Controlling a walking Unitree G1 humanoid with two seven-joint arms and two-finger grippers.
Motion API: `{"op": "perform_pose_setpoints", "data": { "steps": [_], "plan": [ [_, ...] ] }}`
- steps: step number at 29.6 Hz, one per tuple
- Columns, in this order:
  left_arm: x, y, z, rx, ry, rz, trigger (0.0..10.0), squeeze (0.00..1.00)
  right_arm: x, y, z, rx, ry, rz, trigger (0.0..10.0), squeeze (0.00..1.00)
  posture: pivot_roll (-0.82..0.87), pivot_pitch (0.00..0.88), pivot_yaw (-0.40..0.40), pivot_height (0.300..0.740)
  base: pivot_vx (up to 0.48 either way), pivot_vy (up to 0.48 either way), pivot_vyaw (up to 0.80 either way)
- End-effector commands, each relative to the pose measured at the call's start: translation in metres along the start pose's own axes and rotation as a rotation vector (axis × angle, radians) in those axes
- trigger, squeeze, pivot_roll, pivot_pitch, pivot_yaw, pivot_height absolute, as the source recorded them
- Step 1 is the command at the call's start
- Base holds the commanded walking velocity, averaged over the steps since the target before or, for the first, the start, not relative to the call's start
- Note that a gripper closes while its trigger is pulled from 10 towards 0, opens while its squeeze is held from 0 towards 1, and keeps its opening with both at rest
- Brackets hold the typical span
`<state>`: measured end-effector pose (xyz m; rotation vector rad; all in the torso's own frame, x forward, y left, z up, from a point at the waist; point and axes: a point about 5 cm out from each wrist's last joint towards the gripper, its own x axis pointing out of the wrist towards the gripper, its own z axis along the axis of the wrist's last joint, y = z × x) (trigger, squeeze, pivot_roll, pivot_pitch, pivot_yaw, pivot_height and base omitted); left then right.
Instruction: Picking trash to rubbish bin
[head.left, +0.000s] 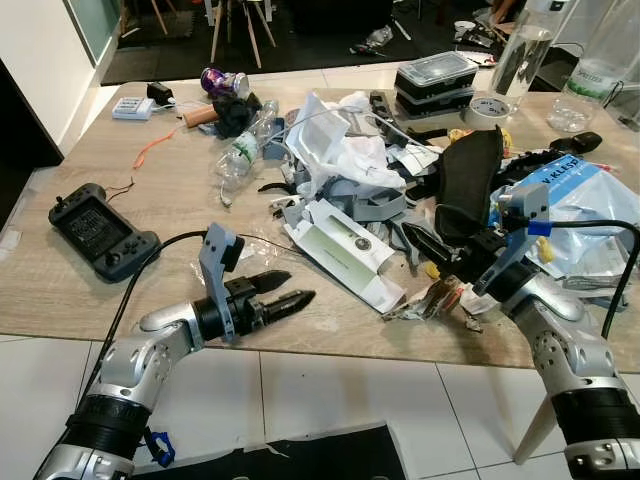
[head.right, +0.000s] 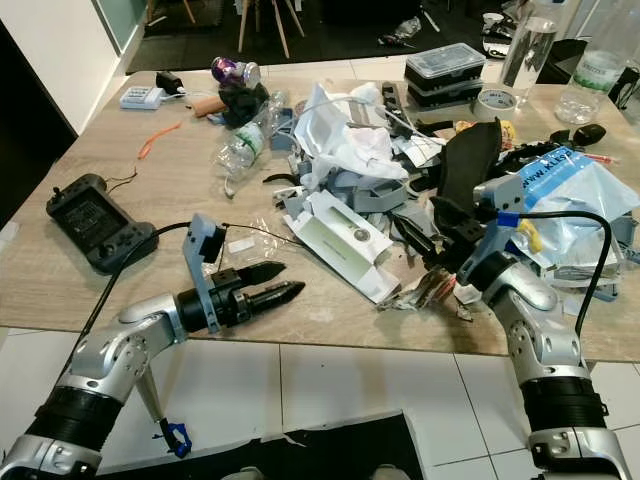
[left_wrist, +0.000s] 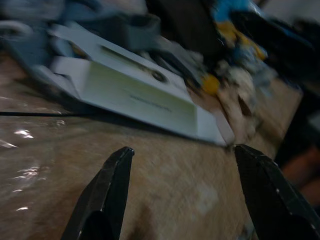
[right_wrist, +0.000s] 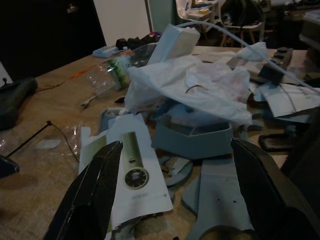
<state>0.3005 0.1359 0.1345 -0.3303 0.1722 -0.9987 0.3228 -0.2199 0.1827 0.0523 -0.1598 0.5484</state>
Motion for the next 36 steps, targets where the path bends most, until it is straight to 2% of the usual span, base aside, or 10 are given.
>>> {"op": "perform_pose_setpoints", "data": {
  "steps": [1, 5, 9, 11, 12, 13, 15, 16, 24, 36],
  "plan": [
    [0.01, -0.007, -0.001, -0.109, -0.051, 0.012, 10.0, 0.0, 0.007, 0.003, -0.001, 0.015, -0.004, -0.005, 10.0, 0.0, -0.05, 0.11, 0.054, 0.74, 0.0, 0.0, 0.0],
    [0.017, -0.01, -0.003, -0.157, -0.062, 0.028, 10.0, 0.0, 0.012, 0.005, -0.002, 0.026, -0.008, -0.007, 10.0, 0.0, -0.05, 0.11, 0.054, 0.74, 0.0, 0.0, 0.0],
    [0.027, 0.002, -0.012, -0.264, -0.057, 0.205, 10.0, 0.0, 0.026, 0.011, -0.007, 0.106, -0.029, -0.014, 10.0, 0.0, -0.05, 0.115, 0.061, 0.74, 0.0, 0.0, 0.0],
    [0.027, 0.002, -0.012, -0.264, -0.057, 0.205, 10.0, 0.0, 0.026, 0.011, -0.007, 0.106, -0.029, -0.014, 10.0, 0.0, -0.05, 0.115, 0.061, 0.74, 0.0, 0.0, 0.0],
    [0.03, 0.007, -0.012, -0.325, -0.063, 0.287, 10.0, 0.0, 0.03, 0.008, -0.017, 0.121, 0.018, -0.076, 10.0, 0.0, -0.04, 0.128, 0.062, 0.74, 0.0, 0.0, 0.0],
    [0.03, 0.006, -0.012, -0.342, -0.064, 0.301, 10.0, 0.0, 0.032, 0.005, -0.021, 0.121, 0.034, -0.113, 10.0, 0.0, -0.04, 0.13, 0.064, 0.74, 0.0, 0.0, 0.0],
    [0.03, 0.006, -0.012, -0.342, -0.064, 0.301, 10.0, 0.0, 0.032, 0.005, -0.021, 0.121, 0.034, -0.113, 10.0, 0.0, -0.04, 0.13, 0.064, 0.74, 0.0, 0.0, 0.0],
    [0.032, 0.004, -0.011, -0.357, -0.062, 0.322, 10.0, 0.0, 0.033, -0.001, -0.02, 0.117, 0.026, -0.195, 10.0, 0.0, -0.04, 0.134, 0.065, 0.74, 0.0, 0.0, 0.0],
    [0.03, -0.001, -0.012, -0.375, -0.061, 0.396, 10.0, 0.0, 0.027, -0.027, 0.002, 0.067, -0.07, -0.348, 10.0, 0.0, -0.03, 0.187, 0.077, 0.74, 0.0, 0.0, 0.0],
    [0.027, -0.013, -0.014, -0.456, -0.036, 0.4, 10.0, 0.0, 0.033, -0.03, -0.003, -0.029, 0.039, -0.336, 10.0, 0.0, -0.01, 0.258, 0.084, 0.74, 0.0, 0.0, 0.0]
  ]
}}
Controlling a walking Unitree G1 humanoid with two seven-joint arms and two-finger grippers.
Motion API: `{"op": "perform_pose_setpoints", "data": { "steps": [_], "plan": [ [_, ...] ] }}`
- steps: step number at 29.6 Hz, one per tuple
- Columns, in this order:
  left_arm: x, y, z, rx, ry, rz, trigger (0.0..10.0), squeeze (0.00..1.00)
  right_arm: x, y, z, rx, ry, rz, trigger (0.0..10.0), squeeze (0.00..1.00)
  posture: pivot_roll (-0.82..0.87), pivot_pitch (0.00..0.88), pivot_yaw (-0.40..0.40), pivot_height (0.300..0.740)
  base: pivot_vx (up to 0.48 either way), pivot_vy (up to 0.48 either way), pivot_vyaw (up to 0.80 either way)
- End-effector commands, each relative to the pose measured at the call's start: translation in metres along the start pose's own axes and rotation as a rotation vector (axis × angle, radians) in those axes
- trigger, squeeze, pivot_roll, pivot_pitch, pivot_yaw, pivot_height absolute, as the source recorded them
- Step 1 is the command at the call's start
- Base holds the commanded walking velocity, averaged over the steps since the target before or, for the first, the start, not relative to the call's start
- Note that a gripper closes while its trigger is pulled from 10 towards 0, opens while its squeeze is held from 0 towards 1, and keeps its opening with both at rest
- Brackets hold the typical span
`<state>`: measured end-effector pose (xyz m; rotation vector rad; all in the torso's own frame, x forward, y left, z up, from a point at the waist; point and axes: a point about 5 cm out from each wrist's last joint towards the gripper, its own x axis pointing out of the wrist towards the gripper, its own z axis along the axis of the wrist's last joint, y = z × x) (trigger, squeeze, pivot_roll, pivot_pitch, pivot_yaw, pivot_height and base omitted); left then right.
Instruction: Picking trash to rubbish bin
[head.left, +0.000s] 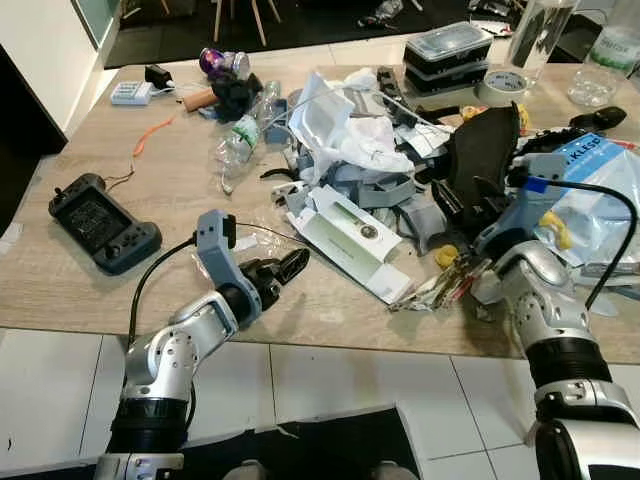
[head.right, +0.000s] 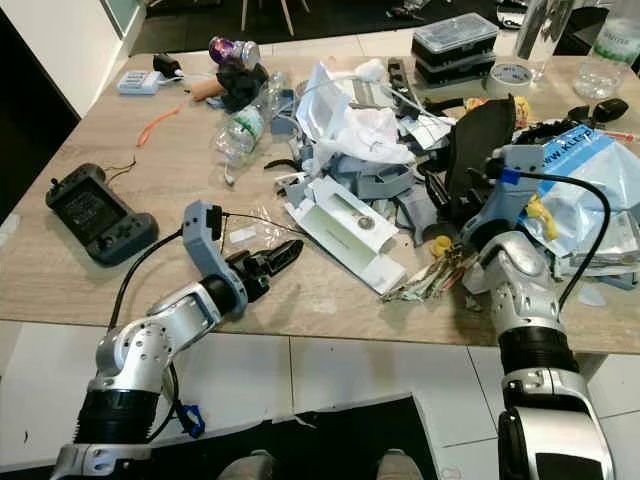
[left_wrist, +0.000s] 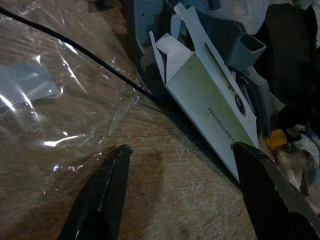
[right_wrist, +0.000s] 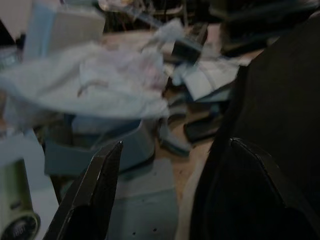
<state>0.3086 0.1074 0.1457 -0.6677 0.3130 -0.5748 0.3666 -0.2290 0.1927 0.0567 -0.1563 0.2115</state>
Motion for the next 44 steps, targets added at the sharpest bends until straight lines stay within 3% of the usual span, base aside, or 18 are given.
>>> {"op": "perform_pose_setpoints", "data": {
  "steps": [1, 7, 15, 17, 23, 32, 33, 35, 44],
  "plan": [
    [-0.003, 0.007, -0.02, -0.064, 0.076, 0.047, 10.0, 0.0, -0.001, 0.001, -0.008, -0.014, 0.04, 0.0, 10.0, 0.0, -0.01, 0.258, 0.084, 0.74, 0.0, 0.0, 0.0],
    [-0.005, -0.009, -0.025, -0.084, 0.117, -0.001, 10.0, 0.0, 0.006, 0.006, -0.012, -0.14, 0.112, 0.031, 10.0, 0.0, 0.0, 0.284, 0.091, 0.74, 0.0, 0.0, 0.0],
    [-0.006, -0.013, -0.029, -0.073, 0.145, -0.003, 10.0, 0.0, 0.012, 0.005, -0.006, -0.201, 0.128, 0.033, 10.0, 0.0, 0.0, 0.291, 0.094, 0.74, 0.0, 0.0, 0.0],
    [-0.006, -0.016, -0.029, -0.075, 0.153, -0.005, 10.0, 0.0, 0.015, 0.005, -0.003, -0.331, 0.161, 0.051, 10.0, 0.0, 0.0, 0.295, 0.093, 0.74, 0.0, 0.0, 0.0],
    [-0.006, -0.02, -0.029, -0.073, 0.155, -0.002, 10.0, 0.0, 0.016, 0.006, -0.004, -0.424, 0.218, 0.086, 10.0, 0.0, 0.0, 0.303, 0.091, 0.74, 0.0, 0.0, 0.0],
    [-0.006, -0.021, -0.032, -0.081, 0.164, 0.0, 10.0, 0.0, 0.015, 0.02, -0.006, -0.462, 0.236, 0.227, 10.0, 0.0, -0.01, 0.297, 0.09, 0.74, 0.0, 0.0, 0.0],
    [-0.005, -0.02, -0.037, -0.088, 0.176, 0.009, 10.0, 0.0, 0.012, 0.032, -0.007, -0.455, 0.221, 0.324, 10.0, 0.0, -0.01, 0.294, 0.087, 0.74, 0.0, 0.0, 0.0],
    [-0.005, -0.021, -0.039, -0.099, 0.183, 0.01, 10.0, 0.0, 0.01, 0.04, -0.008, -0.459, 0.217, 0.378, 10.0, 0.0, -0.01, 0.29, 0.089, 0.74, 0.0, 0.0, 0.0],
    [-0.002, -0.026, -0.043, -0.117, 0.189, -0.004, 10.0, 0.0, 0.011, 0.045, -0.003, -0.457, 0.207, 0.418, 10.0, 0.0, -0.01, 0.29, 0.089, 0.74, 0.0, 0.0, 0.0]
  ]
}}
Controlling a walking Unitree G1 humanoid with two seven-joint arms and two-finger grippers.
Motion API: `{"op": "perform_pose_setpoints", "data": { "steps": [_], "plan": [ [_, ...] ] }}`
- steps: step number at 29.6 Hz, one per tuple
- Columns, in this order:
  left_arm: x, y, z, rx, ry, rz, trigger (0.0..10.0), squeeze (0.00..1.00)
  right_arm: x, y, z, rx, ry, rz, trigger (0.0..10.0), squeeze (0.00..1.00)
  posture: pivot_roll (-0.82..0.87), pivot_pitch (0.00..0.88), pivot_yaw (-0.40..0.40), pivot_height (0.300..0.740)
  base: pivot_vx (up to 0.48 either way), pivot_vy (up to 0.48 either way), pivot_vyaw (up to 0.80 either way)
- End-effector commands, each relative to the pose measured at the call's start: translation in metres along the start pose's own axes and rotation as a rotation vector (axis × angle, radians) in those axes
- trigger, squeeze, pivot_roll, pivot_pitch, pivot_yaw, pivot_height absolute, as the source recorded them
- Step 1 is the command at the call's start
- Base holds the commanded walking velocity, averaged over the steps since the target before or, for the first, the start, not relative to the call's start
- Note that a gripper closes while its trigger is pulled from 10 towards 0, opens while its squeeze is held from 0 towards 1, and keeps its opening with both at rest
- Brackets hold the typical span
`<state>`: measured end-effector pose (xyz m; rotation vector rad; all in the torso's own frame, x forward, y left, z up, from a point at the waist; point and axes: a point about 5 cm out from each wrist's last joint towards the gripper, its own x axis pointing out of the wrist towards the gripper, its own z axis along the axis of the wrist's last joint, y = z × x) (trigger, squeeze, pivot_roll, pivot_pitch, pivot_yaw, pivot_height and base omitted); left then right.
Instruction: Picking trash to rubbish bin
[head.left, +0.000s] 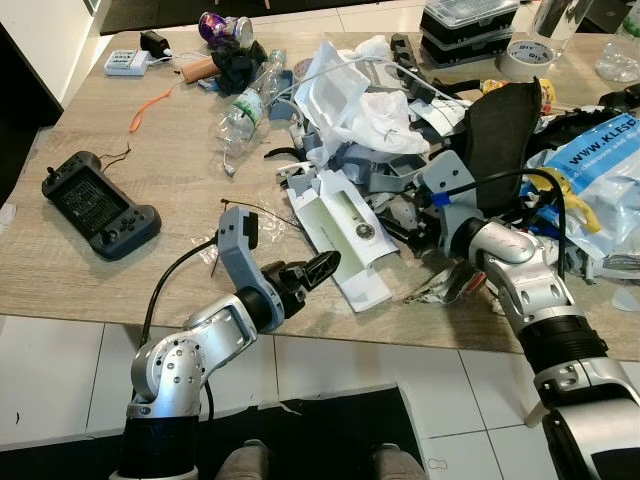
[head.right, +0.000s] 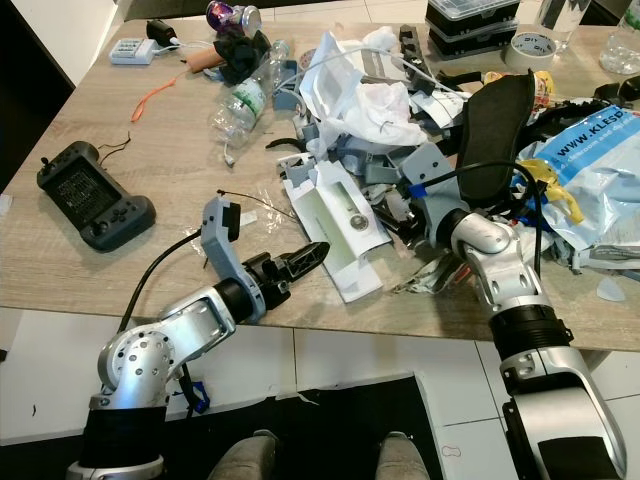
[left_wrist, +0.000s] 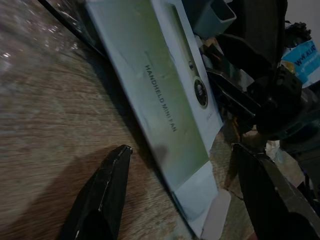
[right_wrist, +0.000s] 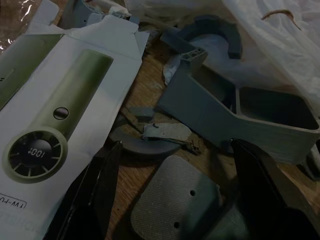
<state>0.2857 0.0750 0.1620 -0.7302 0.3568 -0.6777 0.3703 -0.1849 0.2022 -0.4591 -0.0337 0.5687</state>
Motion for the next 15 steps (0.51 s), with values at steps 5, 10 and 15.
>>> {"op": "perform_pose_setpoints", "data": {
  "steps": [5, 10, 15],
  "plan": [
    [0.0006, 0.0158, -0.0289, -0.068, 0.124, 0.093, 10.0, 0.0, -0.0014, 0.0069, -0.002, 0.014, 0.007, 0.035, 10.0, 0.0, -0.02, 0.288, 0.089, 0.74, 0.0, 0.0, 0.0],
    [0.0025, 0.0133, -0.0314, -0.065, 0.137, 0.078, 10.0, 0.0, -0.0012, 0.0084, -0.0009, 0.018, 0.005, 0.04, 10.0, 0.0, -0.02, 0.288, 0.088, 0.74, 0.0, 0.0, 0.0],
    [0.0039, 0.0125, -0.0317, 0.017, 0.153, 0.09, 10.0, 0.0, -0.0017, 0.0085, -0.0028, 0.019, 0.013, 0.035, 10.0, 0.0, -0.02, 0.286, 0.086, 0.74, 0.0, 0.0, 0.0]
  ]
}}
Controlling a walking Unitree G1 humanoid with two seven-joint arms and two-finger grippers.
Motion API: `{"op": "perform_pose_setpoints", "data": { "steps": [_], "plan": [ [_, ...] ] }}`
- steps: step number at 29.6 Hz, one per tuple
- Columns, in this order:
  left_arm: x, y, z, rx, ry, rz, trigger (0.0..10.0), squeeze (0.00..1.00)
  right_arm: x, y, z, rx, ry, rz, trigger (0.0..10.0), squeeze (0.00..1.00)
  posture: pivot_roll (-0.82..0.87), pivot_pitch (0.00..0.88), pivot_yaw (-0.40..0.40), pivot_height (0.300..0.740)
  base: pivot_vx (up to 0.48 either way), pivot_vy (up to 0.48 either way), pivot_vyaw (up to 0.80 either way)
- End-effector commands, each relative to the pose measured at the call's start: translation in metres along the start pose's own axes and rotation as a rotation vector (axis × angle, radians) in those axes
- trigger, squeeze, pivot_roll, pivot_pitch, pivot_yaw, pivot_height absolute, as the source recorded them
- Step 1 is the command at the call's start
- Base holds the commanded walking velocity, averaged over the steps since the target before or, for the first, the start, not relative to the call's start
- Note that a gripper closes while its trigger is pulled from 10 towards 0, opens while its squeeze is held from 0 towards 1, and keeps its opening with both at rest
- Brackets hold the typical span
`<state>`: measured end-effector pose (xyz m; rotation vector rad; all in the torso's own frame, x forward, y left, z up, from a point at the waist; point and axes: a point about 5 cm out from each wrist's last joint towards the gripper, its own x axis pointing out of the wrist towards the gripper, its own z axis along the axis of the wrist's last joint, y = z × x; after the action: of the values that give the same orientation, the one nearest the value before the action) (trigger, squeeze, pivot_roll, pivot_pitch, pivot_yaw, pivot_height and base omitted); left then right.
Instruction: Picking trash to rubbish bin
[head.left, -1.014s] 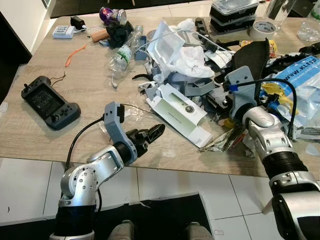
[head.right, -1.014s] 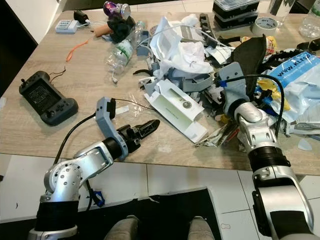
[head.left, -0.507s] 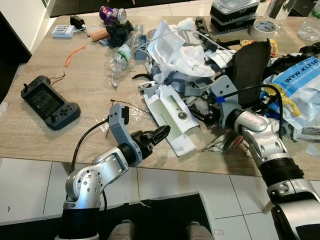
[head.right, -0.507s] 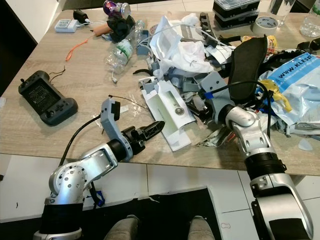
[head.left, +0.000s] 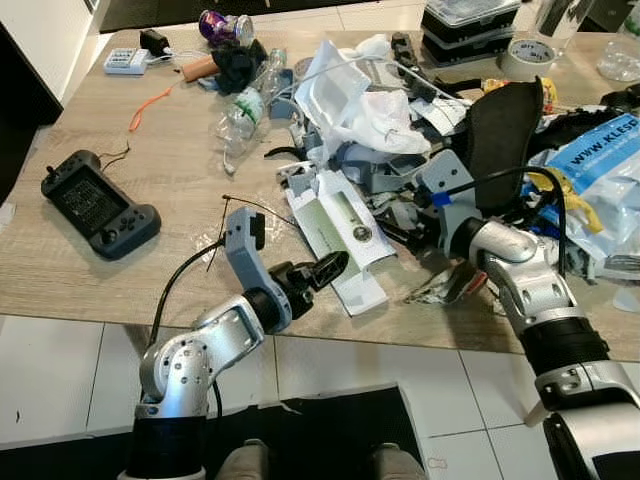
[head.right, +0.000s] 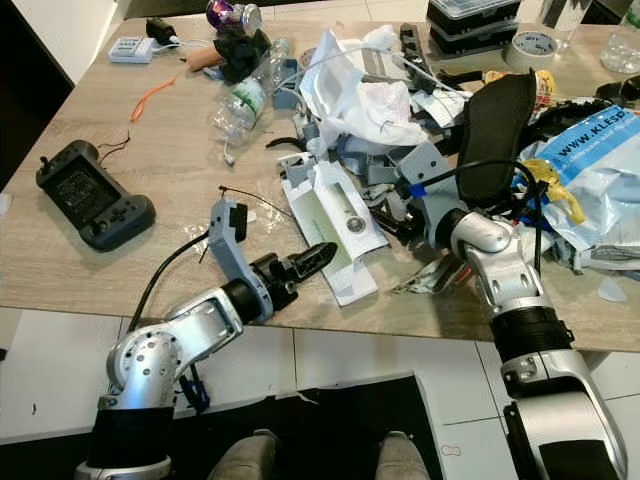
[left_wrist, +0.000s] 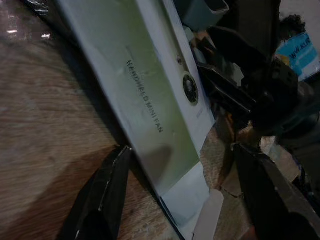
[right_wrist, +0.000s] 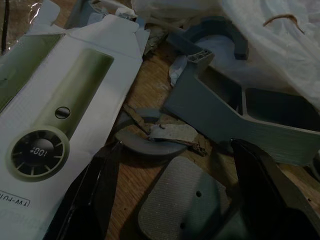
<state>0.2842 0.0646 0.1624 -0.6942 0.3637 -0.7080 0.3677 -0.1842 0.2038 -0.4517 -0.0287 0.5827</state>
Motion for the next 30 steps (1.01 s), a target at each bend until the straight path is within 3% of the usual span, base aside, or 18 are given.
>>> {"op": "perform_pose_setpoints", "data": {
  "steps": [1, 6, 20, 21, 22, 30],
  "plan": [
    [-0.002, 0.018, -0.027, -0.018, 0.128, 0.104, 10.0, 0.0, 0.0, 0.007, -0.005, 0.011, 0.014, 0.021, 10.0, 0.0, -0.02, 0.286, 0.086, 0.74, 0.0, 0.0, 0.0],
    [0.003, 0.017, -0.021, 0.098, 0.138, 0.146, 10.0, 0.0, -0.001, 0.008, -0.005, 0.016, 0.014, 0.021, 10.0, 0.0, -0.02, 0.283, 0.088, 0.74, 0.0, 0.0, 0.0],
    [0.009, 0.012, -0.029, 0.067, 0.146, 0.121, 10.0, 0.0, 0.002, 0.014, 0.011, 0.05, -0.079, 0.069, 10.0, 0.0, -0.03, 0.269, 0.084, 0.74, 0.0, 0.0, 0.0],
    [0.009, 0.012, -0.028, 0.058, 0.141, 0.115, 1.6, 0.0, 0.002, 0.014, 0.011, 0.049, -0.081, 0.068, 10.0, 0.0, -0.03, 0.269, 0.084, 0.74, 0.0, 0.0, 0.0],
    [0.009, 0.012, -0.028, 0.05, 0.135, 0.108, 0.0, 0.0, 0.002, 0.013, 0.012, 0.048, -0.081, 0.066, 10.0, 0.0, -0.03, 0.265, 0.084, 0.74, 0.0, 0.0, 0.0],
    [0.011, 0.014, -0.025, 0.041, 0.126, 0.109, 0.0, 0.0, 0.003, 0.01, 0.012, 0.05, -0.085, 0.048, 10.0, 0.0, -0.03, 0.248, 0.083, 0.74, 0.0, 0.0, 0.0]
  ]
}}
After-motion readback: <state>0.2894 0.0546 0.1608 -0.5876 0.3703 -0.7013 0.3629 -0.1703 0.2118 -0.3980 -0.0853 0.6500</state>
